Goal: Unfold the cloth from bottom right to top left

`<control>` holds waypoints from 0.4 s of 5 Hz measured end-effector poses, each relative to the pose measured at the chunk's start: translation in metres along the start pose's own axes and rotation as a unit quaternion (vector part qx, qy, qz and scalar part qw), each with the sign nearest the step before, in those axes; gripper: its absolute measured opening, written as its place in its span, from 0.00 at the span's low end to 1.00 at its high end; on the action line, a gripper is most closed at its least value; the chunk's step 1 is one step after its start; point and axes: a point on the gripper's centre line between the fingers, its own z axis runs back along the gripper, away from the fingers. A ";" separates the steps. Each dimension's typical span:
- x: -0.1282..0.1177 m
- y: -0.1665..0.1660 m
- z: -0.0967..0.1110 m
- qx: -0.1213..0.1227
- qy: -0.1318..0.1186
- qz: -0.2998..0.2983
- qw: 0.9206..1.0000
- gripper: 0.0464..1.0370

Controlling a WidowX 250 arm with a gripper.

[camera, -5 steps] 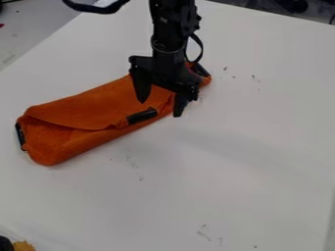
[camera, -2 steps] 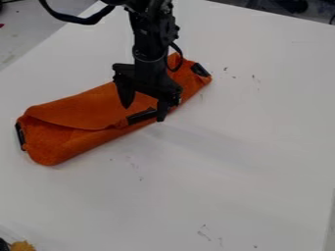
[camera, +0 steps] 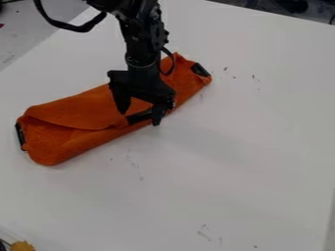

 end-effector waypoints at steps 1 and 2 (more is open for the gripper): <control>-0.005 0.000 -0.004 -0.002 0.003 0.005 1.000 0.81; -0.005 0.001 -0.004 -0.004 0.002 0.004 1.000 0.50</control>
